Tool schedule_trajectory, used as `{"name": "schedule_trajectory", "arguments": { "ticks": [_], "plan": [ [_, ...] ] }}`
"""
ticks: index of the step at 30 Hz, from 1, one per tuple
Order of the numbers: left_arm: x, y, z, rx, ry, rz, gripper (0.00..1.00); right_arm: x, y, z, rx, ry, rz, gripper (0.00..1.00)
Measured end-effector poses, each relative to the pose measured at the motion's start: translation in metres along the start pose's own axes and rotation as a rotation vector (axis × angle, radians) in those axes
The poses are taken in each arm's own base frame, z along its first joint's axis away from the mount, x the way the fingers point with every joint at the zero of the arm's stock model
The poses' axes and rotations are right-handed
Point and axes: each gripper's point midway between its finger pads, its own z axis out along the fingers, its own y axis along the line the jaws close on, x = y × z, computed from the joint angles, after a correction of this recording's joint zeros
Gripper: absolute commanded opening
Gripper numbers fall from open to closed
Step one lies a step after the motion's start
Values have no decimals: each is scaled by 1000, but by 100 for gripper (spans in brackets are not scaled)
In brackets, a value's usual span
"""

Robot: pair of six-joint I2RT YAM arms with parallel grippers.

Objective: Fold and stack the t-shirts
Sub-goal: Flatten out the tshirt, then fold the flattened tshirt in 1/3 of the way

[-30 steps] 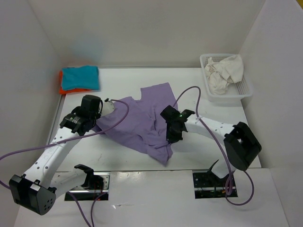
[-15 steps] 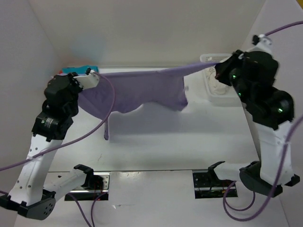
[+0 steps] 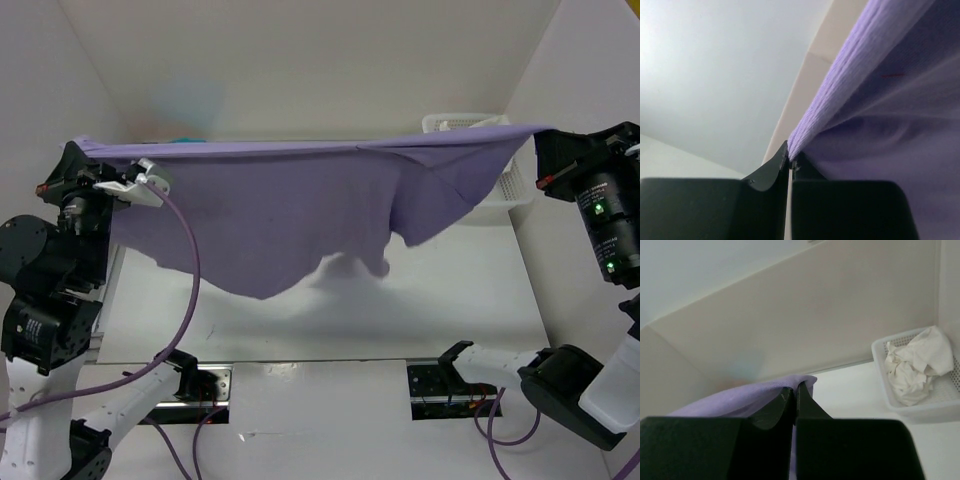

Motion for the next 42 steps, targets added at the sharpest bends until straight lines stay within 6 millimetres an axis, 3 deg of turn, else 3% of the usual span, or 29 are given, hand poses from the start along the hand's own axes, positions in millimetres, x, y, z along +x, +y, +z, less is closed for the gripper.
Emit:
{"name": "schedule_trajectory", "arguments": {
  "ticks": [4, 9, 13, 17, 20, 21, 24, 27, 30, 33, 36, 38, 42],
  "plan": [
    [-7, -1, 1, 11, -38, -2, 0, 0, -4, 1, 23, -3, -21, 0],
    [-10, -36, 27, 97, -21, 29, 0, 11, -1, 16, 83, 21, -59, 0],
    [-6, -97, 58, 238, 27, 85, 0, 37, 10, 47, 199, 29, -221, 0],
    [0, -166, 90, 396, 84, 123, 0, 80, 32, 94, 300, 55, -426, 0],
    [9, -218, 103, 514, 123, 159, 0, 146, 45, 146, 302, 151, -533, 0],
    [12, -232, 105, 546, 130, 170, 0, 174, 40, 166, 303, 203, -562, 0],
    [28, -282, 102, 654, 165, 199, 0, 267, -6, 216, 354, 396, -640, 0],
    [41, -326, 103, 738, 195, 231, 0, 345, -59, 241, 397, 590, -668, 0],
    [55, -373, 114, 812, 231, 256, 0, 400, -102, 262, 434, 722, -619, 0],
    [73, -412, 127, 864, 287, 261, 0, 424, -131, 289, 470, 772, -553, 0],
    [91, -442, 154, 876, 341, 253, 0, 429, -149, 318, 495, 758, -476, 0],
    [99, -454, 174, 849, 351, 244, 0, 423, -156, 329, 505, 744, -442, 0],
    [104, -460, 193, 809, 346, 255, 0, 407, -163, 336, 519, 718, -404, 0]
  ]
}}
